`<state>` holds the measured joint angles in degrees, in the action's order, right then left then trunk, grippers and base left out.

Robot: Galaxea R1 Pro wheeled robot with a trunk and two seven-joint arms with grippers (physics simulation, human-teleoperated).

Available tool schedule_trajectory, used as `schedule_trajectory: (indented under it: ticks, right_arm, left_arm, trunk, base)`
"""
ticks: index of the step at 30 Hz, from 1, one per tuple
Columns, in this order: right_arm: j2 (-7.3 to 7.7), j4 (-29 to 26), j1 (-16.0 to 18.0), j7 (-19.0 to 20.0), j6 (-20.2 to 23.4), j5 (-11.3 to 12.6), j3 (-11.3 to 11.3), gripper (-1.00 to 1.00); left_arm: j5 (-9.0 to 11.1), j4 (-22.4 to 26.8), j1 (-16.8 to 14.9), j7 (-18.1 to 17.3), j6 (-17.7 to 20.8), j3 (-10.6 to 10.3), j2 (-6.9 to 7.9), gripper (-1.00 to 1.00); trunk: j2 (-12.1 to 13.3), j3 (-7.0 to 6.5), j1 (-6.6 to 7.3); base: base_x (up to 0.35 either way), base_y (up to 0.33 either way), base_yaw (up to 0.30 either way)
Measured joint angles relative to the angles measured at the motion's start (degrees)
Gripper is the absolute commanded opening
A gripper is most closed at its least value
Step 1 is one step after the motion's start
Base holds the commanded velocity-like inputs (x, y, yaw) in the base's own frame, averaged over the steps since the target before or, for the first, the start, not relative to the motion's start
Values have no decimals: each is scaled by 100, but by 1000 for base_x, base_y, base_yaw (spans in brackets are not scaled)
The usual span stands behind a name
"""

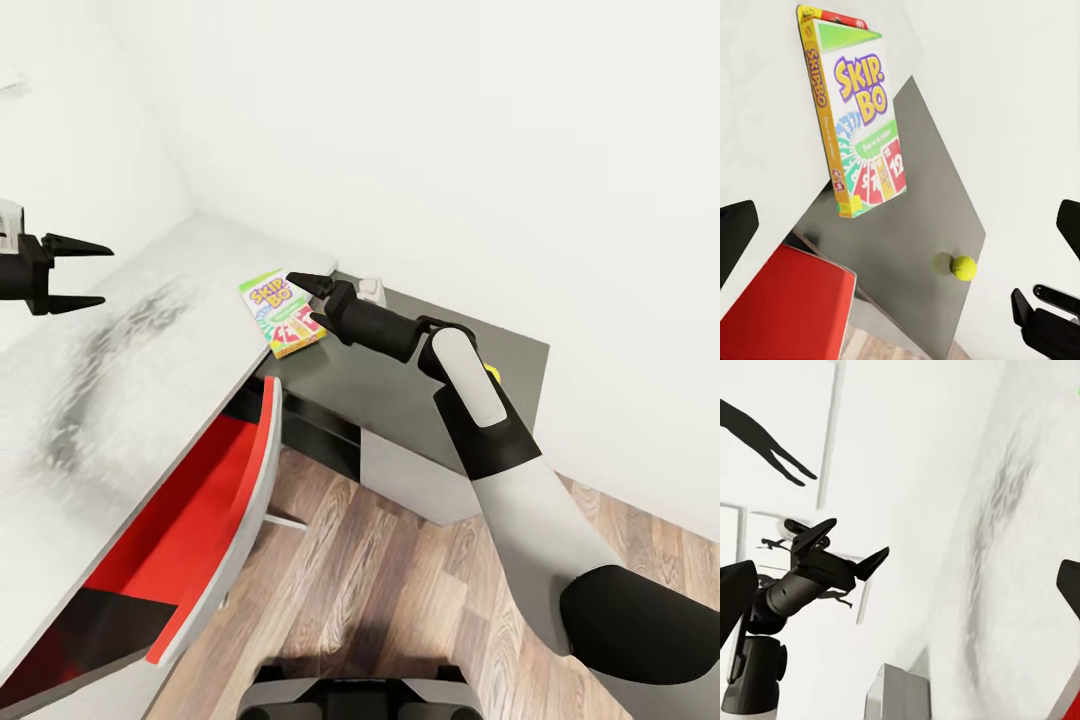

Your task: Put all the toys in the child's room - the three board games (two on the bed and one on the table), the two jigsaw puzzles on the table, and the tennis ball on the table - inside the toy box on the table in the child's room.

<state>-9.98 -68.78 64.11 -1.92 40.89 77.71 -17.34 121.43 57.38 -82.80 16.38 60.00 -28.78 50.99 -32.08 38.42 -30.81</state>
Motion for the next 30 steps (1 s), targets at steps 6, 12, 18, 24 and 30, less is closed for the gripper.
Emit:
schedule_trajectory:
  ticks: [6,12,18,24,30]
  right_arm:
    - [0,-3,0,-2,0,1,2,100]
    - [0,-3,0,-4,0,1,7,100]
    - [0,-1,0,-3,0,1,8,100]
    - [0,-3,-1,-4,7,1,11,100]
    - [0,-3,-1,-6,9,-1,5,100]
  left_arm:
    - [2,-7,51,0,0,0,0,100]
    - [1,-8,62,0,0,0,5,100]
    - [0,-8,64,0,0,0,3,100]
    - [-8,-23,71,0,0,-7,-3,100]
    - [-10,-25,105,0,0,-8,-1,100]
  trunk:
    - [79,-92,44]
    - [320,-257,176]
    - [561,-422,308]
    - [803,-587,440]
    - [926,-699,507]
  base:
    - [0,0,0]
    - [0,0,0]
    - [0,0,0]
    - [0,0,0]
    - [0,0,0]
